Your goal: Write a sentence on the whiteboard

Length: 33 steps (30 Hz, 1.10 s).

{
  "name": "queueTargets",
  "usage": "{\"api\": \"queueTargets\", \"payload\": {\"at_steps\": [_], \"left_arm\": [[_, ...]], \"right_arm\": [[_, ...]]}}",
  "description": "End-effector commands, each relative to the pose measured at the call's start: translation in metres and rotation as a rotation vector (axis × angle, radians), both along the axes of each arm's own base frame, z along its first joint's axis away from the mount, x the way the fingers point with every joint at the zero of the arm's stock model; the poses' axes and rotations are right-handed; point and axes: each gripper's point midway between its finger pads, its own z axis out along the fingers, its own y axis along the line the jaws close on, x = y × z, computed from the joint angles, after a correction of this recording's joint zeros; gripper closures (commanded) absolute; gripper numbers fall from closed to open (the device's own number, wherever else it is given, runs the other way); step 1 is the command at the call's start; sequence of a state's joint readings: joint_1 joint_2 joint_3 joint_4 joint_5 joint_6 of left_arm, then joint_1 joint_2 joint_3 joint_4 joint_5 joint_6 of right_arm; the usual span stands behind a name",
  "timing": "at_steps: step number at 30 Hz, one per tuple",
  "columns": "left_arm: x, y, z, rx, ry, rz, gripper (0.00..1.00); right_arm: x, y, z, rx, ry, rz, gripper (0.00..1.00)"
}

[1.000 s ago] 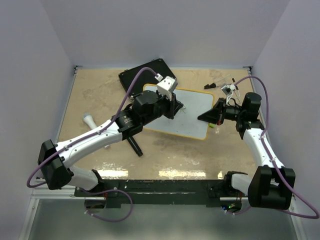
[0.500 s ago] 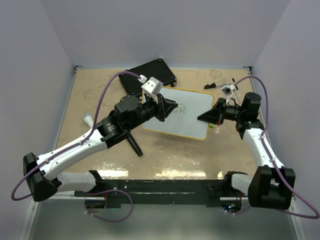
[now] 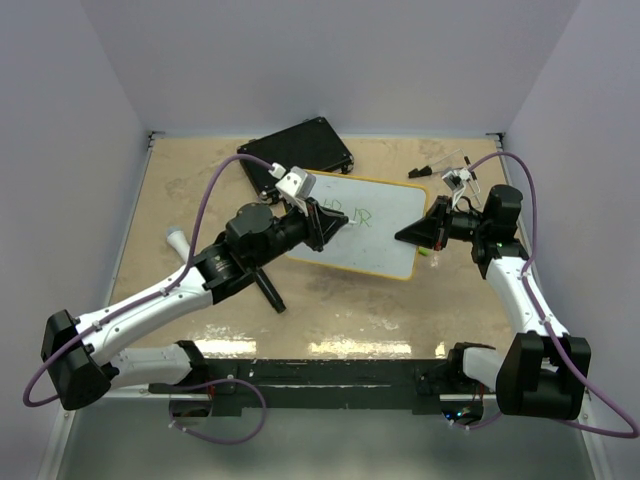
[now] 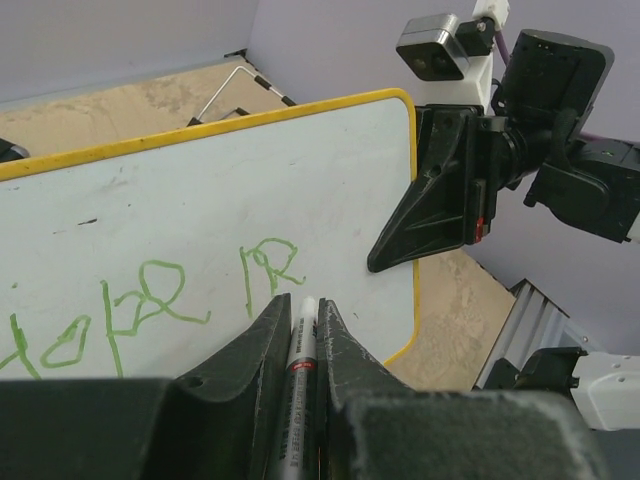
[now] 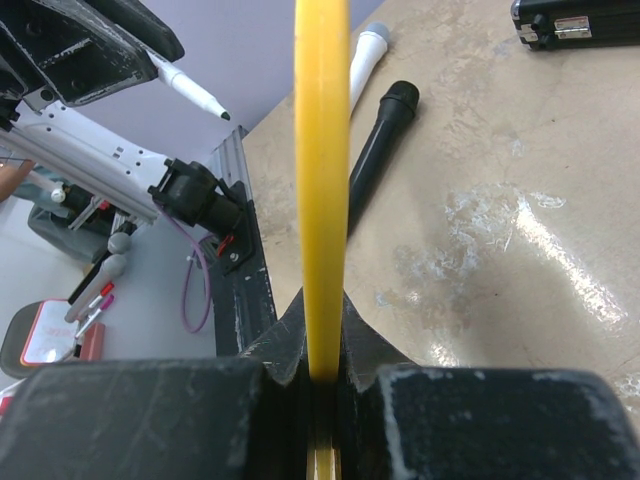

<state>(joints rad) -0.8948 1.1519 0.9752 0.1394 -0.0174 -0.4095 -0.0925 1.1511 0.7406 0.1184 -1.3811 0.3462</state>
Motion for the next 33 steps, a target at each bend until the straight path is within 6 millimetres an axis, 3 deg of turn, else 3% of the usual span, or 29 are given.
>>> {"api": "queueTargets", "payload": {"at_steps": [1, 7, 15, 33], "left_arm": [[-0.005, -0.004, 0.03, -0.09, -0.06, -0.039, 1.0], [-0.001, -0.018, 0.025, -0.075, -0.061, -0.072, 1.0], [-0.005, -0.006, 0.021, -0.07, -0.077, -0.052, 1.0], [-0.007, -0.003, 0.014, -0.058, -0.08, -0.038, 1.0]], "right_arm": [[-0.007, 0.002, 0.028, 0.003, -0.12, 0.058, 1.0], [-0.007, 0.002, 0.028, 0.003, -0.119, 0.061, 1.0], [-0.005, 0.001, 0.027, 0.005, -0.113, 0.063, 1.0], [-0.006, 0.002, 0.024, 0.007, -0.107, 0.069, 1.0]]}}
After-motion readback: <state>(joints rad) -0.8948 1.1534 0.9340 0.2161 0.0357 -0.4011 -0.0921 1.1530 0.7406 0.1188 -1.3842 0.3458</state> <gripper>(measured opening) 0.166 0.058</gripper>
